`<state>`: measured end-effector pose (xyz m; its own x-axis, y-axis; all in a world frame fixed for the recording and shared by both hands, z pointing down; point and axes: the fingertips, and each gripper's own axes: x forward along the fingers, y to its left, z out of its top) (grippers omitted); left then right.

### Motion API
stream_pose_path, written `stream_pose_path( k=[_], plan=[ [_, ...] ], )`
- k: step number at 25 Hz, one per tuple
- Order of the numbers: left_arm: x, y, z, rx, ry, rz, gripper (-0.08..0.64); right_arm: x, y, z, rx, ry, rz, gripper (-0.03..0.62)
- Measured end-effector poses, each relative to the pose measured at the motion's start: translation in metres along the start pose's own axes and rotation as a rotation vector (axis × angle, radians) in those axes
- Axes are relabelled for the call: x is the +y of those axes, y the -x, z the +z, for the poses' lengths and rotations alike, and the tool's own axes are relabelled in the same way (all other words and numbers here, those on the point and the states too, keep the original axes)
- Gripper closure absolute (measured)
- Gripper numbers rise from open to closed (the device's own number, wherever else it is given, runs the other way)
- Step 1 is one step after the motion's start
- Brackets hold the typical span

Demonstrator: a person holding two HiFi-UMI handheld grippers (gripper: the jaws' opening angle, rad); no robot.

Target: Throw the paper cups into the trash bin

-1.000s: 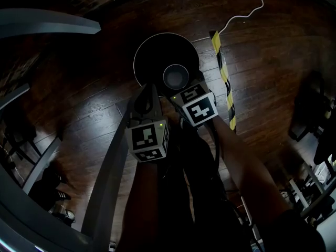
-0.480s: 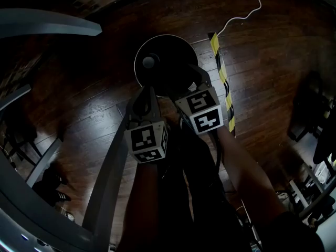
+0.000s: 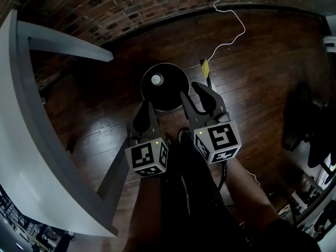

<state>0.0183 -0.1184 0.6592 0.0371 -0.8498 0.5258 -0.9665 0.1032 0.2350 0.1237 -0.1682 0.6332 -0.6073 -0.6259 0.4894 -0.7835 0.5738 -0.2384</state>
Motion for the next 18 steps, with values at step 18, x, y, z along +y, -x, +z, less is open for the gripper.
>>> stream_pose_path(
  k=[18],
  plan=[
    [-0.128, 0.202, 0.324, -0.490, -0.056, -0.216, 0.555, 0.074, 0.203, 0.300, -0.454, -0.022, 0.034, 0.584]
  ],
)
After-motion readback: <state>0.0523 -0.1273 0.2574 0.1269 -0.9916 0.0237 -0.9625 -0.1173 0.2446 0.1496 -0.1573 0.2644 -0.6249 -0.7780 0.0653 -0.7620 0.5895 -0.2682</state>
